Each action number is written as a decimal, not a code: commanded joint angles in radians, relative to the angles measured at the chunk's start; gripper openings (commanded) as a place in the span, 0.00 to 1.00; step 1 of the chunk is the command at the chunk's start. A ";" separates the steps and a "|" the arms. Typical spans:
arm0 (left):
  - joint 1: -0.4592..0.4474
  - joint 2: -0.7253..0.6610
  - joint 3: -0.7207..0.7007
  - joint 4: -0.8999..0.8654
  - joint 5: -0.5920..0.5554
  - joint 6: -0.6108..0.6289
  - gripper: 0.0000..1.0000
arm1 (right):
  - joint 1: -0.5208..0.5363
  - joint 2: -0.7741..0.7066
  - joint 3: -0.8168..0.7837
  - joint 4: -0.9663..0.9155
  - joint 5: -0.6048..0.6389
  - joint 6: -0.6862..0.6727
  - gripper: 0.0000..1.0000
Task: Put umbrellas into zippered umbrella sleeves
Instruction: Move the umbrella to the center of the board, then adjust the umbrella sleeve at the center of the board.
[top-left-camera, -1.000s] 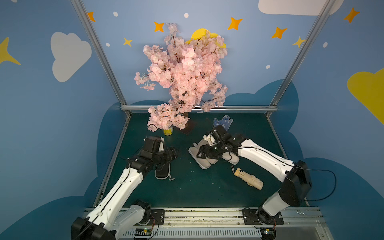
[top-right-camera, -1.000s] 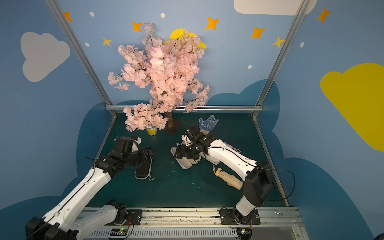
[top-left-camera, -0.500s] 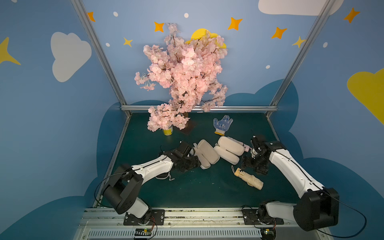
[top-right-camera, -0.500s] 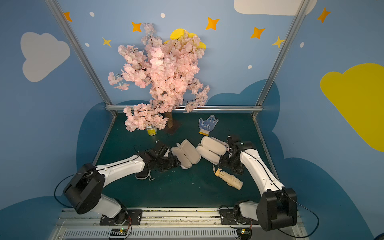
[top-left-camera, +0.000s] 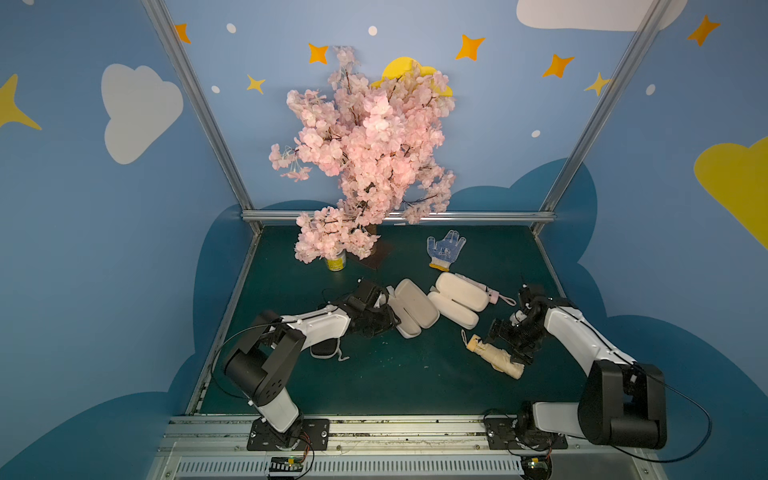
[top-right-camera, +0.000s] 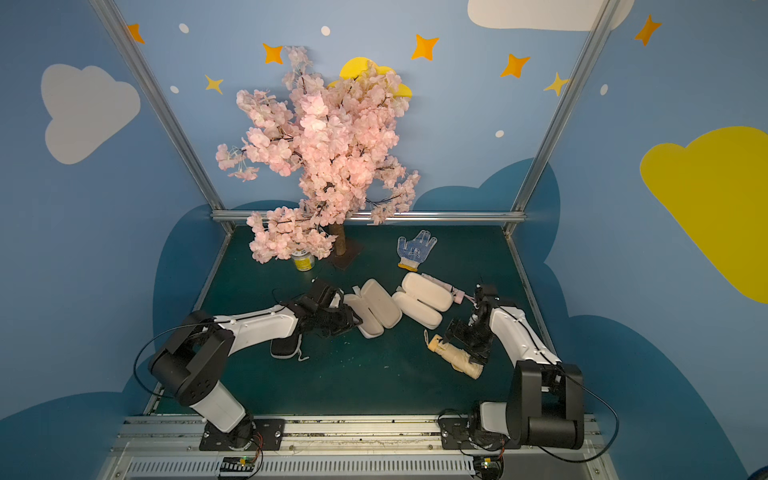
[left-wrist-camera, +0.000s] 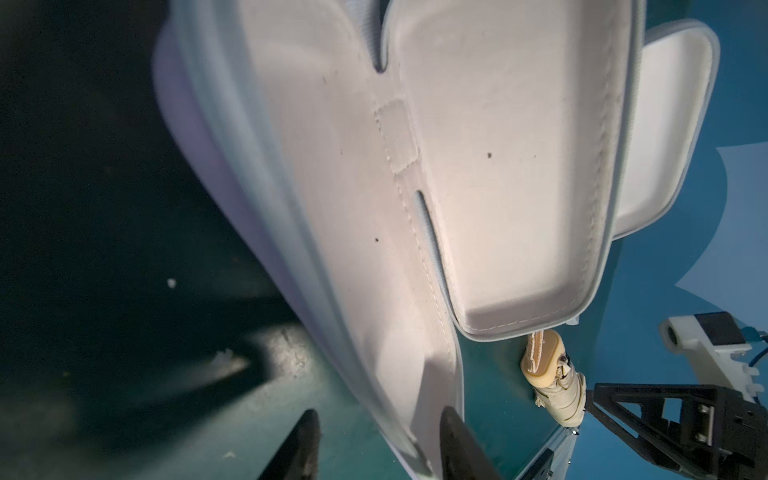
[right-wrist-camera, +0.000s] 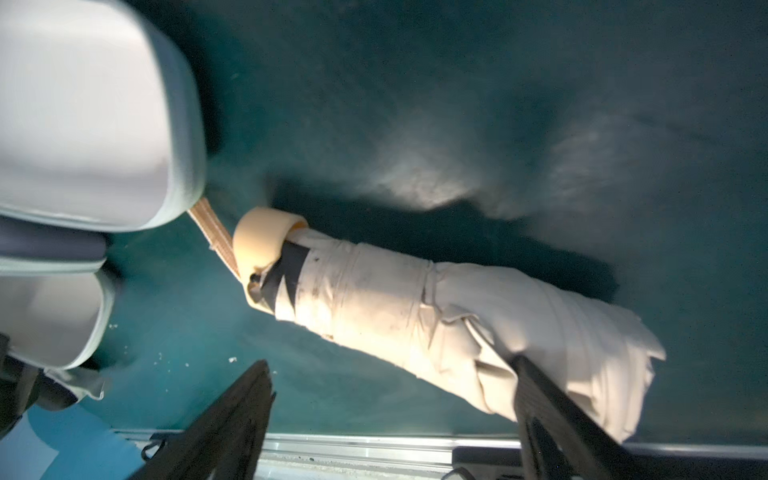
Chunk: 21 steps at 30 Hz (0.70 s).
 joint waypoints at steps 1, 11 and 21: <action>0.011 0.021 -0.033 0.057 0.050 0.001 0.40 | 0.100 -0.002 -0.027 0.045 -0.136 0.034 0.89; 0.018 0.036 -0.035 0.068 0.098 0.013 0.18 | 0.077 0.047 0.132 -0.092 0.058 -0.082 0.89; 0.057 -0.028 0.006 -0.085 0.209 0.076 0.17 | 0.349 0.194 0.140 -0.133 0.251 -0.043 0.90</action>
